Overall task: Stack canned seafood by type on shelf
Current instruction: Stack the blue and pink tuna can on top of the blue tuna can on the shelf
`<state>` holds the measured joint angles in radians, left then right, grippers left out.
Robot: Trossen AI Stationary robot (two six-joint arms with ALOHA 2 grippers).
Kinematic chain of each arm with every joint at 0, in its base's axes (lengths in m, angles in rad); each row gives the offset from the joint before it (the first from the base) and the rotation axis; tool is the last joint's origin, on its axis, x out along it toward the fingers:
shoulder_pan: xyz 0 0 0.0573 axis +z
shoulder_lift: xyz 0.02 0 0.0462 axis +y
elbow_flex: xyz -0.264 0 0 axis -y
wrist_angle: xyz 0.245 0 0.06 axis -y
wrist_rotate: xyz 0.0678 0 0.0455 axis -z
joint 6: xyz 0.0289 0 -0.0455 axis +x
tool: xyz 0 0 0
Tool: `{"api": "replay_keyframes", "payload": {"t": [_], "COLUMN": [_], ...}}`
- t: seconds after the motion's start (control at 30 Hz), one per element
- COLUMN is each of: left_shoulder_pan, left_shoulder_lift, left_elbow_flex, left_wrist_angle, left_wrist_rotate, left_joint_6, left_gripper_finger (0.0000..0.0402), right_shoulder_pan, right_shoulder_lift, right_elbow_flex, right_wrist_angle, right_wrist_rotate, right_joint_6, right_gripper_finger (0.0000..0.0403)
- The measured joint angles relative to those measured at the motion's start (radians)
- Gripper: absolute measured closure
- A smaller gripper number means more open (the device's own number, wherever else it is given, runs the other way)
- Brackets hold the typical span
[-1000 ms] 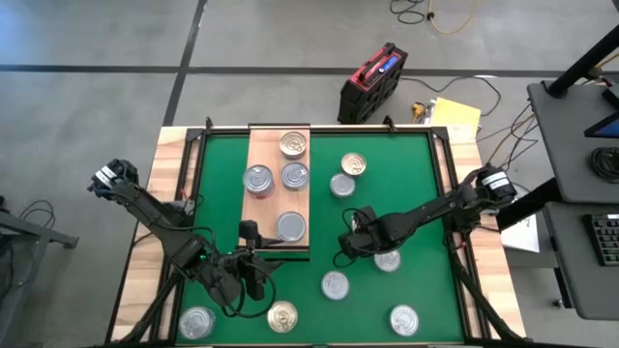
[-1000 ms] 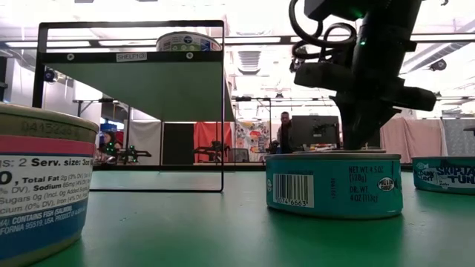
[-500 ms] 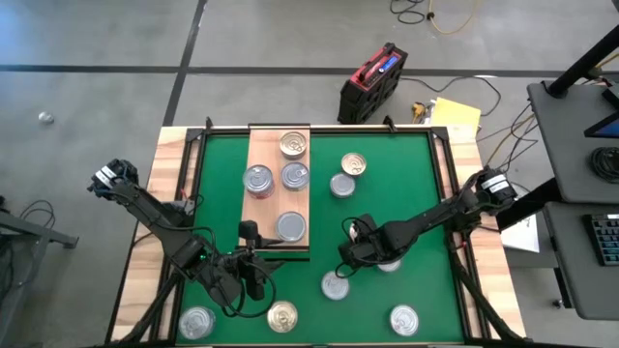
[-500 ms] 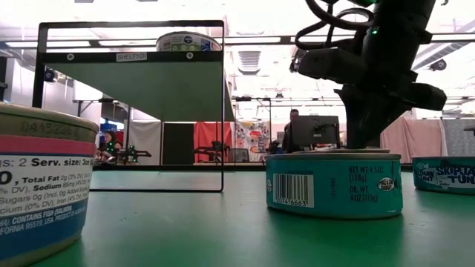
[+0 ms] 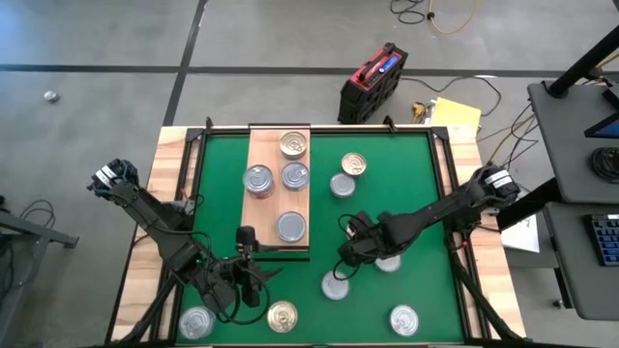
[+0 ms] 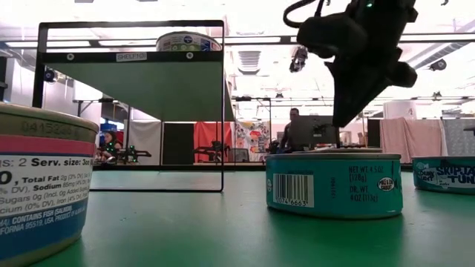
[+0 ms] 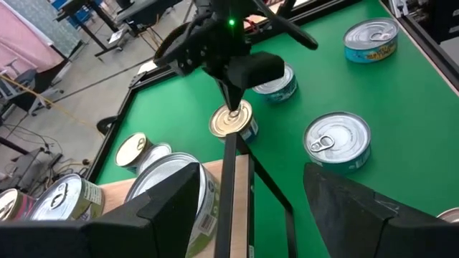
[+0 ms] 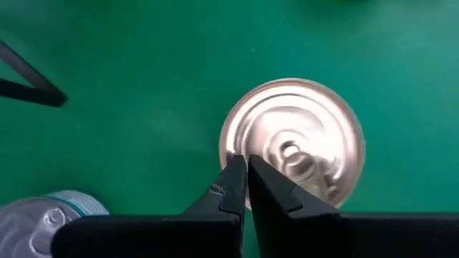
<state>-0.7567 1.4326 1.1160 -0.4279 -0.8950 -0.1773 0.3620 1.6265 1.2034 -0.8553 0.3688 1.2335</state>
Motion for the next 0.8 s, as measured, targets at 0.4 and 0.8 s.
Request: {"api": "replay_keyframes", "payload": {"t": [0.4,0.8], "left_shoulder_pan": [-0.006,-0.023], "left_shoulder_lift": [0.000,0.002], "left_elbow_flex": [0.000,0.000], "left_wrist_angle": [0.000,0.008], "left_wrist_rotate": [0.027,0.076], "left_joint_6": [-0.023,-0.102], "left_gripper_finger": [0.0169,0.0169], "right_shoulder_pan": [-0.022,-0.029], "right_shoulder_lift": [-0.079,-0.066], "right_elbow_flex": [-0.006,0.000], "right_wrist_angle": [-0.104,-0.010], "right_wrist_rotate": [0.043,0.077], "right_joint_6": [-0.218,-0.266], "right_gripper_finger": [0.0394,0.0394]}}
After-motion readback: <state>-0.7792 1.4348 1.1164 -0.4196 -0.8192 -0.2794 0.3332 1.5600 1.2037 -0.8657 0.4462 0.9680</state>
